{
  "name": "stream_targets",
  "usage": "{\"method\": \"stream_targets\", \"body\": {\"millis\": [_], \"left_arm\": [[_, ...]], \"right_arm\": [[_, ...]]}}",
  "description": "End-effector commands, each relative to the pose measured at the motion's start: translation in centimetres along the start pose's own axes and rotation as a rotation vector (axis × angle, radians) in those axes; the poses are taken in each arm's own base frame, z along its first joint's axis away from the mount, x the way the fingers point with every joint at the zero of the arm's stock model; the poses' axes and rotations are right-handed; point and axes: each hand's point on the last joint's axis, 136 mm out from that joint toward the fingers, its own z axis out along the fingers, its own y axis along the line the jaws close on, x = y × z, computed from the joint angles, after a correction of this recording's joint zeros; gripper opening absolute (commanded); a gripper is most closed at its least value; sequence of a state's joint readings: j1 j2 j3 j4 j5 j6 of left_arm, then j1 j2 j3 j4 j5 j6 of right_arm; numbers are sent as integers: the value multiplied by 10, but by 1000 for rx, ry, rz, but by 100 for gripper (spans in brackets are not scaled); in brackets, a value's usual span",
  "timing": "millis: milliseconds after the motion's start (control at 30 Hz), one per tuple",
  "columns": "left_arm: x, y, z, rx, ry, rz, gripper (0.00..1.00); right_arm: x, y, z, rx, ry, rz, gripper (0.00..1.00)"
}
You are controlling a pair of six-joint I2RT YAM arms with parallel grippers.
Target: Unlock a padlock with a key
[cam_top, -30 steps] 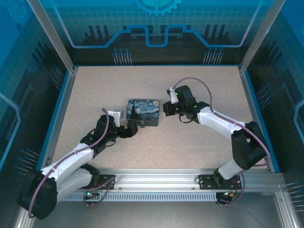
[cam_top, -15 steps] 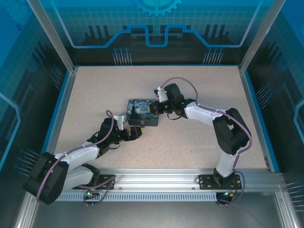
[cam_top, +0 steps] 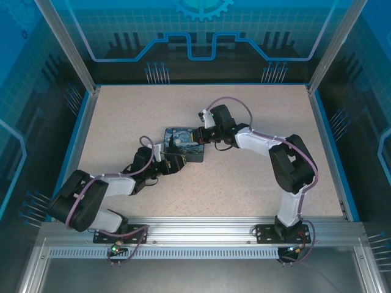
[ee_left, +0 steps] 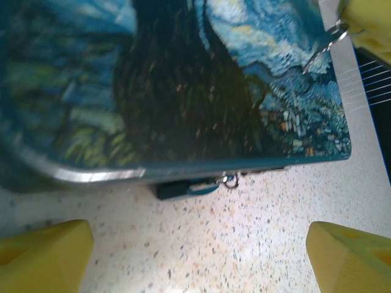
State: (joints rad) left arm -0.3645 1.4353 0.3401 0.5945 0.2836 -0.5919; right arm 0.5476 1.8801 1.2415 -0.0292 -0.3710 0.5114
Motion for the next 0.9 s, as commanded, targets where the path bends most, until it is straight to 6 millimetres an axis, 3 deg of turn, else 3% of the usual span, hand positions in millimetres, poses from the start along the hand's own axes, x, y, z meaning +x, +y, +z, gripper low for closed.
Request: {"method": "stream_targets", "body": {"millis": [0,500,867], "left_arm": [[-23,-19,5,72,-62,108,91],[-21,-16,24,120,-68,179,88],[-10,-16,44,172,-9,160,84]], "right_arm": [[-4,-12,0,51,9,-28,0],[14,-43,7,179,91,-10,0],[22,-51,9,208,125,-11,0]]}}
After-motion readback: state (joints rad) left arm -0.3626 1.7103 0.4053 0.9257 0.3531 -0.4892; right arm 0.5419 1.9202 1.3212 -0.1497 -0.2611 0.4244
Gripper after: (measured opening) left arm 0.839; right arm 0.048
